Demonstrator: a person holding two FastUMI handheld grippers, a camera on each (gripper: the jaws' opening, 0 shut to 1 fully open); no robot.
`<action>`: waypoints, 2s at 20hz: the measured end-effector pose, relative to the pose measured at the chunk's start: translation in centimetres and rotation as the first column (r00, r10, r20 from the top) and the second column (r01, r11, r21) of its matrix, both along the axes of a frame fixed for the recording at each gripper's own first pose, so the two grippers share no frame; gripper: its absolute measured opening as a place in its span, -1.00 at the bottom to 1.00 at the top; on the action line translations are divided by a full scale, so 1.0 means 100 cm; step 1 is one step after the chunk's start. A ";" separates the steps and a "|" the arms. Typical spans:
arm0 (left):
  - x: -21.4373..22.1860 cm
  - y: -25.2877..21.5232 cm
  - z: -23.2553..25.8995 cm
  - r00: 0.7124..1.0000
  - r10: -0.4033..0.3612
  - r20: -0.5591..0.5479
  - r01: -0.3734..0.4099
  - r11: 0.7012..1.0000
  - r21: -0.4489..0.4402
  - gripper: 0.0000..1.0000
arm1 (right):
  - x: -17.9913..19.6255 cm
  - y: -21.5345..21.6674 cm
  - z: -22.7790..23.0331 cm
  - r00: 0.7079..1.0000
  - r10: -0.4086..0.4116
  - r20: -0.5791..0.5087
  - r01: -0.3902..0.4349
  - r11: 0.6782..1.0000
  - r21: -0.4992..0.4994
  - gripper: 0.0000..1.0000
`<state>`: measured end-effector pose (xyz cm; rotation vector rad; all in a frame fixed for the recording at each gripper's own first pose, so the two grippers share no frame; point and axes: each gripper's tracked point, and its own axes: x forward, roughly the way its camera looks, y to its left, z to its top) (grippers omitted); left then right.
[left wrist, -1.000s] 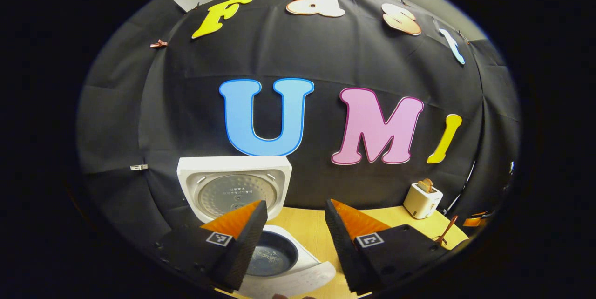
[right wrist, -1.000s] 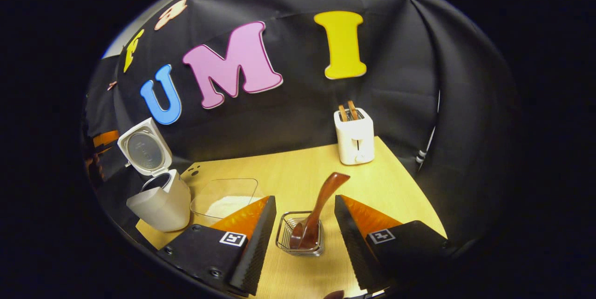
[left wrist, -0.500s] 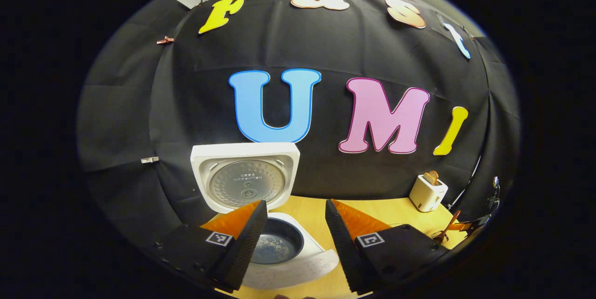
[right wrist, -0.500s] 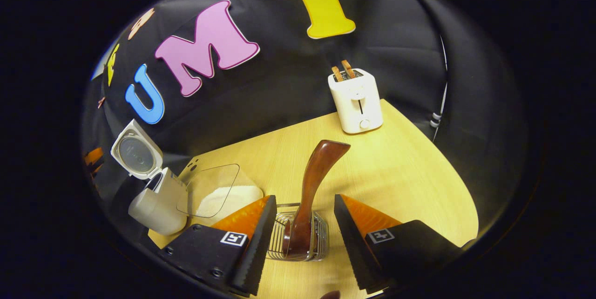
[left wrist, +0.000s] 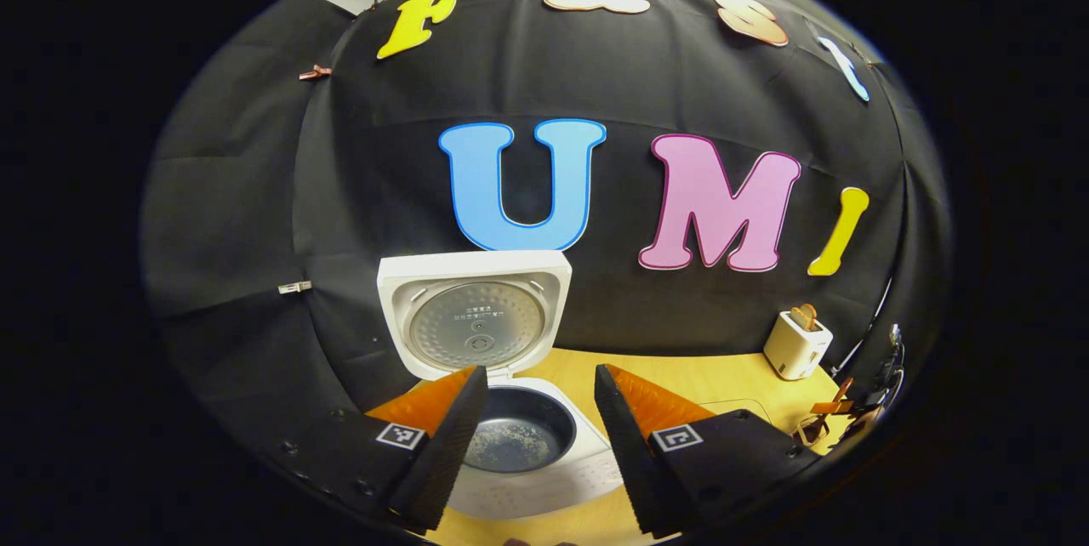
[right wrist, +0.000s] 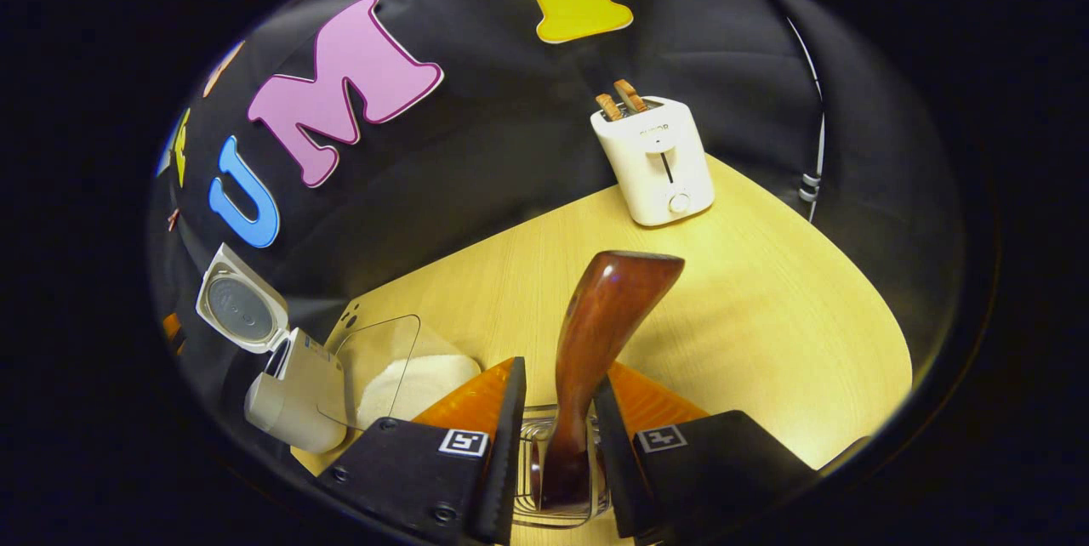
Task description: Close the left gripper, press the button to open the rice cooker; take a wooden spoon from the chopstick holder with the right hand, scoop a spoonful of rice and pour it into the rice cooker, then put the wooden spoon back into the chopstick holder.
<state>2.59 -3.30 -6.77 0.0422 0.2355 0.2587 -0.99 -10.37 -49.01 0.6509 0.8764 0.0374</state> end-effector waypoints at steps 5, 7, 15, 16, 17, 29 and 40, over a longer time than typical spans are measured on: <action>0.002 0.002 -0.001 1.000 -0.003 0.001 0.003 1.000 -0.009 0.64 | 0.001 -0.008 0.002 0.999 -0.044 0.005 0.044 0.999 -0.012 -0.56; 0.003 0.004 -0.001 1.000 -0.004 0.002 0.004 1.000 -0.010 0.63 | -0.003 -0.009 0.009 0.999 -0.034 0.032 0.035 0.999 -0.032 -0.60; 0.004 0.010 -0.009 1.000 0.006 0.001 -0.006 0.999 -0.036 0.63 | -0.020 0.001 0.025 0.995 0.064 0.082 -0.052 0.990 -0.132 -0.60; 0.004 0.011 -0.008 1.000 0.006 0.001 -0.006 0.999 -0.040 0.64 | -0.019 0.002 0.024 0.995 0.057 0.076 -0.047 0.991 -0.123 -0.59; 0.004 0.012 -0.009 1.000 0.010 0.002 -0.009 0.999 -0.041 0.63 | -0.018 0.004 0.023 0.996 0.053 0.073 -0.044 0.992 -0.121 -0.60; -0.004 0.025 -0.002 0.999 0.030 0.015 -0.029 0.999 -0.039 0.64 | -0.014 0.008 0.018 0.998 0.041 0.052 -0.034 0.991 -0.128 -0.59; -0.004 0.029 -0.006 0.999 0.024 0.029 -0.022 0.998 -0.062 0.64 | 0.012 -0.016 0.102 0.978 0.036 0.205 0.002 0.983 -0.186 -0.70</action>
